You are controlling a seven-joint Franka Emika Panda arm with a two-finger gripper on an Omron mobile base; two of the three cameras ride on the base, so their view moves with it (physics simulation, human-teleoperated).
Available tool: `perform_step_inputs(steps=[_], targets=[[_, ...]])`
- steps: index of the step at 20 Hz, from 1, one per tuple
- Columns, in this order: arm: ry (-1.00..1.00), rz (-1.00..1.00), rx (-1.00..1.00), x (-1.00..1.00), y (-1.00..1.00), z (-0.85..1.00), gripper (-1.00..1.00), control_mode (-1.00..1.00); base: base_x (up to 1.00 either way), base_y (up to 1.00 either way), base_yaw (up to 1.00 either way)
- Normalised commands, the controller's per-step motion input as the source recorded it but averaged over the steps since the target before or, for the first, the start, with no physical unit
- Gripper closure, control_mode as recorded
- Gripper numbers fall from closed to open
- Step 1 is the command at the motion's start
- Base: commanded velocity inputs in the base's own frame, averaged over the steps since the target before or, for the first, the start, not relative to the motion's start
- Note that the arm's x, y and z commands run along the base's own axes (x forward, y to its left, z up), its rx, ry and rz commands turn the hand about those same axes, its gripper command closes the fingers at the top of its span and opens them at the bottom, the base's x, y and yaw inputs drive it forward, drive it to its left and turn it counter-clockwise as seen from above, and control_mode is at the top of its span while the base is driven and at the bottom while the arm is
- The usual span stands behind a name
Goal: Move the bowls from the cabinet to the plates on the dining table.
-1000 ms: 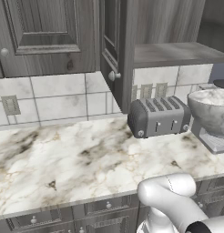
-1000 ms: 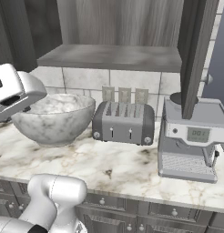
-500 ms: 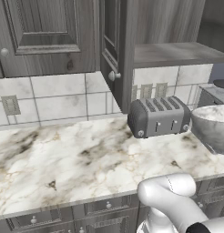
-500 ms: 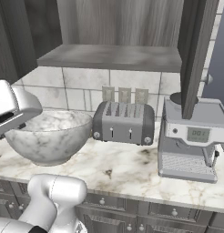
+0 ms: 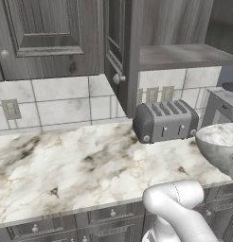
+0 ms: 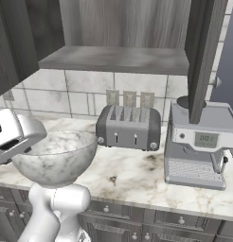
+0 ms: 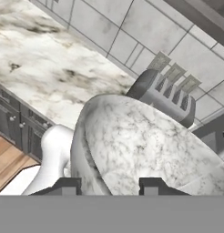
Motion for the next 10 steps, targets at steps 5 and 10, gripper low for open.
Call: perform_step_inputs(steps=[5,10], targets=[[0.00,0.00,0.00,-0.01,0.00,0.00,1.00,-1.00,0.00,0.00,0.00],[0.00,0.00,0.00,0.00,0.00,0.00,1.00,-1.00,0.00,0.00,0.00]])
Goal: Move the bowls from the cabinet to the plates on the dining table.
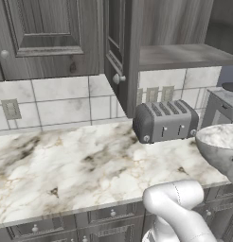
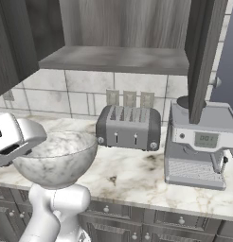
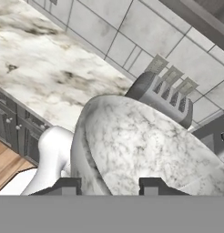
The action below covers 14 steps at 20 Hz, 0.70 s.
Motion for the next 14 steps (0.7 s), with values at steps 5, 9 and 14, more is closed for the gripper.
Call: perform_step_inputs(steps=[5,9,14], targets=[[0.00,0.00,0.00,0.00,0.00,0.00,1.00,-1.00,0.00,0.00,0.00],[0.00,0.00,0.00,0.00,0.00,0.00,1.00,1.00,-0.25,0.00,0.00],[0.00,0.00,0.00,0.00,0.00,0.00,1.00,1.00,-0.96,-0.16,-0.01]])
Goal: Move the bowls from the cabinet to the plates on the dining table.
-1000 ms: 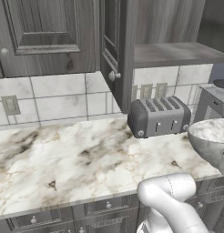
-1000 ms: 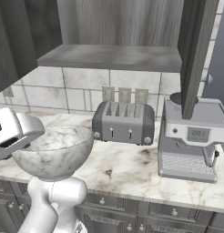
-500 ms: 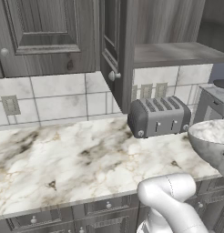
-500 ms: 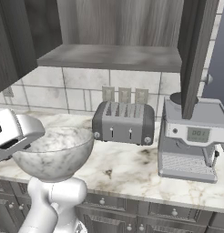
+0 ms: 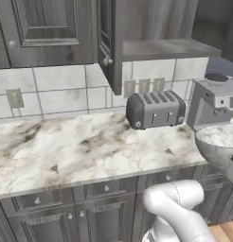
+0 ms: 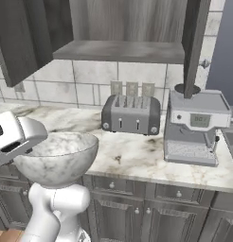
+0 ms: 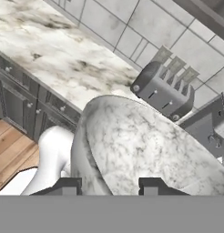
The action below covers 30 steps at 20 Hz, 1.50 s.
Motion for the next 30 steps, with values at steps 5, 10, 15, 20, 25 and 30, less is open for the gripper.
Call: perform_step_inputs(steps=[5,10,15,20,25,30], targets=[[0.00,0.00,0.00,0.00,0.00,0.00,1.00,1.00,-0.95,-0.01,-0.12],[0.00,0.00,0.00,0.00,0.00,0.00,1.00,1.00,-0.51,0.08,-0.47],[0.00,0.00,0.00,0.00,0.00,0.00,1.00,1.00,-0.07,0.04,-0.60],[0.00,0.00,0.00,0.00,0.00,0.00,1.00,1.00,0.15,0.00,-0.70],[0.00,0.00,0.00,0.00,0.00,0.00,1.00,1.00,0.29,0.00,-0.80],[0.00,0.00,0.00,0.00,0.00,0.00,1.00,1.00,0.31,0.00,-0.84]])
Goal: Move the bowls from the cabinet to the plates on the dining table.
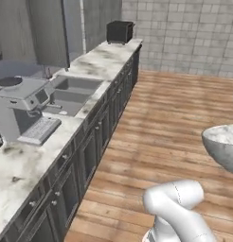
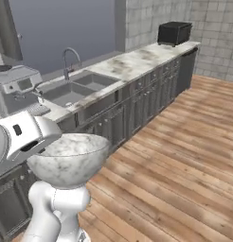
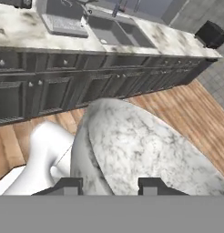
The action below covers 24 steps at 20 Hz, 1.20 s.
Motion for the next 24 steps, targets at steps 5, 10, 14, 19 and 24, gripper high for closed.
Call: perform_step_inputs(steps=[5,10,14,19,24], targets=[[0.00,0.00,0.00,0.00,0.00,0.00,1.00,1.00,0.43,0.00,-0.79],[0.00,0.00,0.00,0.00,0.00,0.00,1.00,1.00,0.54,0.04,-0.71],[0.00,0.00,0.00,0.00,0.00,0.00,1.00,1.00,0.97,0.55,-0.46],[0.00,0.00,0.00,0.00,0.00,0.00,1.00,1.00,1.00,0.54,-0.31],[0.00,0.00,0.00,0.00,0.00,0.00,1.00,1.00,1.00,0.51,-0.29]])
